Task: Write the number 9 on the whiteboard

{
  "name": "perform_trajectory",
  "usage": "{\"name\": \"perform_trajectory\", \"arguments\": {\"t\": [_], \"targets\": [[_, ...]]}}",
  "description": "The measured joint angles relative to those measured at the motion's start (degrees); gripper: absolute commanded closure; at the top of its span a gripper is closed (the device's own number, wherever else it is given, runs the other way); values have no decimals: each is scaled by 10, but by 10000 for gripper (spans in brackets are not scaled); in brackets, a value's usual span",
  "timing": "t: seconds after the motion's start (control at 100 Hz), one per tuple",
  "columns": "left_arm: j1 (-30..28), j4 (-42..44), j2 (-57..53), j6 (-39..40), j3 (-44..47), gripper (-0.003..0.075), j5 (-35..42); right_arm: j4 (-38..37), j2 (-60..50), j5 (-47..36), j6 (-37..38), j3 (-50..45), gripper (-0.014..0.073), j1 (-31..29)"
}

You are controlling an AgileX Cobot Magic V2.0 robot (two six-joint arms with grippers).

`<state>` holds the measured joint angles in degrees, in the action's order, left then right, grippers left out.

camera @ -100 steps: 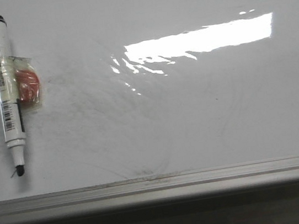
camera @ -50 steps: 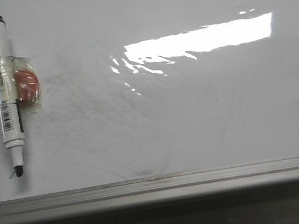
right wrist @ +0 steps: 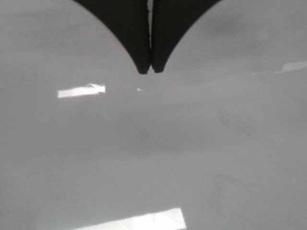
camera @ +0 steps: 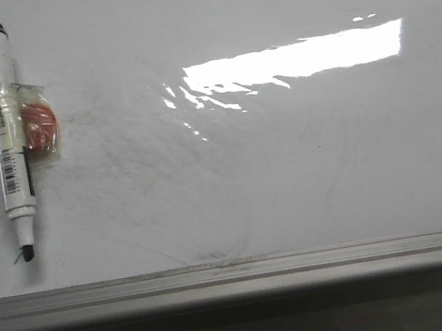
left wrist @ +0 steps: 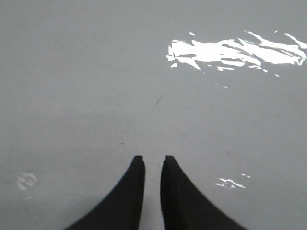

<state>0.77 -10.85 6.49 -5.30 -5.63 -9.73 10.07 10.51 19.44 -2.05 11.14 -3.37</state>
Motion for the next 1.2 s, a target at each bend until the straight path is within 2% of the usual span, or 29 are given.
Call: {"name": "perform_trajectory", "arguments": {"t": [0.04, 0.09, 0.25, 0.35, 0.47, 0.65, 0.8, 1.01, 1.2], "targets": [[0, -1, 6, 0, 0, 364, 11, 0, 0, 0, 0, 0, 657, 0], [0, -2, 12, 0, 0, 331, 31, 0, 0, 0, 0, 0, 657, 0], [3, 11, 41, 0, -2, 353, 87, 0, 0, 0, 0, 0, 657, 0], [29, 15, 65, 0, -5, 352, 115, 0, 0, 0, 0, 0, 657, 0], [99, 16, 100, 0, -12, 352, 151, 0, 0, 0, 0, 0, 657, 0], [252, 12, 161, 3, -14, 352, 195, 0, 0, 0, 0, 0, 657, 0], [371, -29, 231, 3, -14, 352, 235, 0, 0, 0, 0, 0, 657, 0], [482, -70, 324, 4, -14, 352, 301, 0, 0, 0, 0, 0, 657, 0], [549, -98, 387, 4, -15, 352, 356, 0, 0, 0, 0, 0, 657, 0]]}}
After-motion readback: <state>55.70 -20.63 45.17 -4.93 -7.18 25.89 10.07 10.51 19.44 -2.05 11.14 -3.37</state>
